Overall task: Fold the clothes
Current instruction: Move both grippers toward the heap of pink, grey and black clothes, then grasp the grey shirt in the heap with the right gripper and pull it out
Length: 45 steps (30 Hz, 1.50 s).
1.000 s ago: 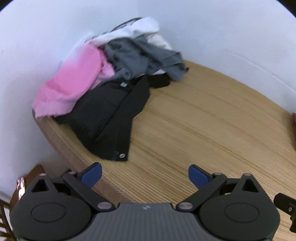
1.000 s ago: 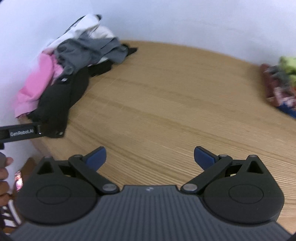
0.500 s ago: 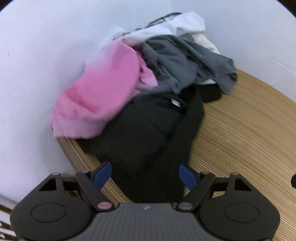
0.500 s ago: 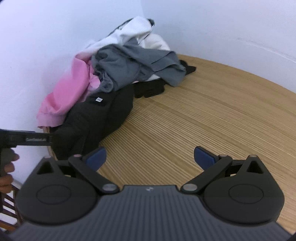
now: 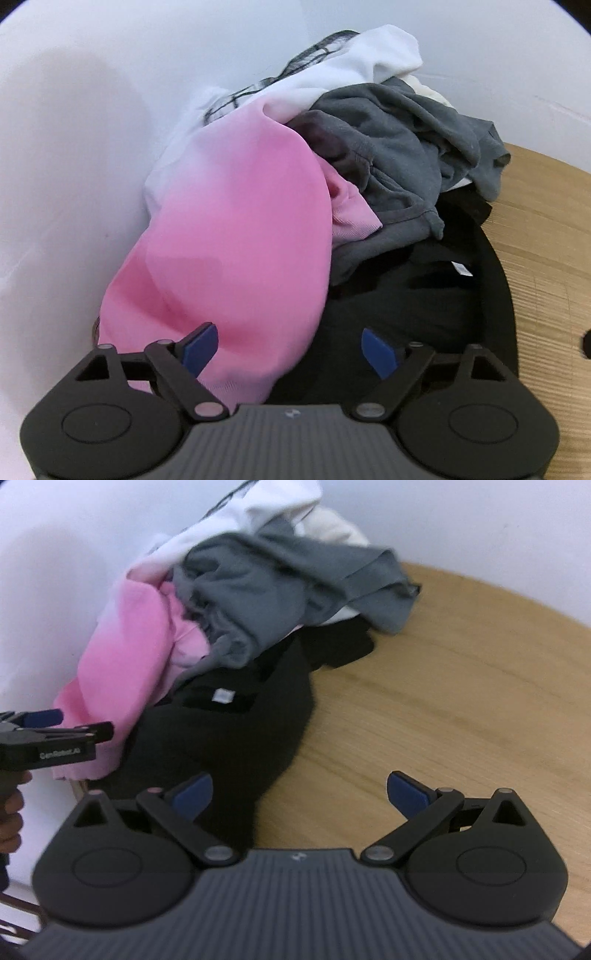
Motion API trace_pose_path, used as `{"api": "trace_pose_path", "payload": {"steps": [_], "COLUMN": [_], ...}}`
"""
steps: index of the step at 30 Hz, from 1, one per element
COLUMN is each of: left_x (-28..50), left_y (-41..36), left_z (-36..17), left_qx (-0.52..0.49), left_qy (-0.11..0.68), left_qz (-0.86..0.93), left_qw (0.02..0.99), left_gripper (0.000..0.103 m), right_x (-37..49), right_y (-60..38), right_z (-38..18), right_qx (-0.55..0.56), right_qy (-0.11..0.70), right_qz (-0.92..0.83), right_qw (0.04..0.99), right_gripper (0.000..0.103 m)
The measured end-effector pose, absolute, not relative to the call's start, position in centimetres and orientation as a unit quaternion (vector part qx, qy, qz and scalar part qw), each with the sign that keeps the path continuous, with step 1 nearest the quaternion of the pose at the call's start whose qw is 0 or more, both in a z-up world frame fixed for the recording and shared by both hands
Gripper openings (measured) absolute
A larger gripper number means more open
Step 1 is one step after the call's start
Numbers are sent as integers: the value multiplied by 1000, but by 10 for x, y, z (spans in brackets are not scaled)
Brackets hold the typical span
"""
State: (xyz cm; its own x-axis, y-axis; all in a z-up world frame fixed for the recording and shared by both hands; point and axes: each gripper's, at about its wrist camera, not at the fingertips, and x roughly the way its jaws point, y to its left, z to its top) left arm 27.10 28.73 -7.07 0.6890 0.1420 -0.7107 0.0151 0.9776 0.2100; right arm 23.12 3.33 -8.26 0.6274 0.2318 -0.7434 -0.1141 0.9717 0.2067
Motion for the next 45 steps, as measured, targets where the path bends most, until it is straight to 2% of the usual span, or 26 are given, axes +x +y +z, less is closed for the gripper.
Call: {"api": "trace_pose_path", "payload": {"steps": [6,15,21,27,33,35,37,40,45], "left_x": [286,321,335,340,338,337,335,335,335], "left_y": [299,295,294,299,298,297,298,298,294], "left_z": [-84,-76,-72,-83,-97,-98,-98,-96,-86], "left_qx": [84,94,98,87,68,70,65,60,53], "left_qy": [418,383,365,386,415,417,414,412,395], "left_qz": [15,4,4,6,0,-1,-4,-4,-20], "left_qw": [905,919,926,918,907,906,908,909,917], "left_gripper": [89,90,91,91,91,91,91,91,91], "right_x": [254,335,409,488,544,538,523,495,421], "right_y": [68,81,113,139,140,136,120,86,29], "right_z": [-80,-17,1,-37,-91,-89,-75,-52,-19], "right_qx": [57,23,-56,-158,-97,-69,-7,100,262], "right_qy": [427,344,289,278,366,363,359,338,273], "right_qz": [92,135,145,116,121,136,154,194,317], "right_qw": [898,929,944,940,917,919,921,916,870], "right_gripper": [103,103,103,103,103,74,37,30,28]}}
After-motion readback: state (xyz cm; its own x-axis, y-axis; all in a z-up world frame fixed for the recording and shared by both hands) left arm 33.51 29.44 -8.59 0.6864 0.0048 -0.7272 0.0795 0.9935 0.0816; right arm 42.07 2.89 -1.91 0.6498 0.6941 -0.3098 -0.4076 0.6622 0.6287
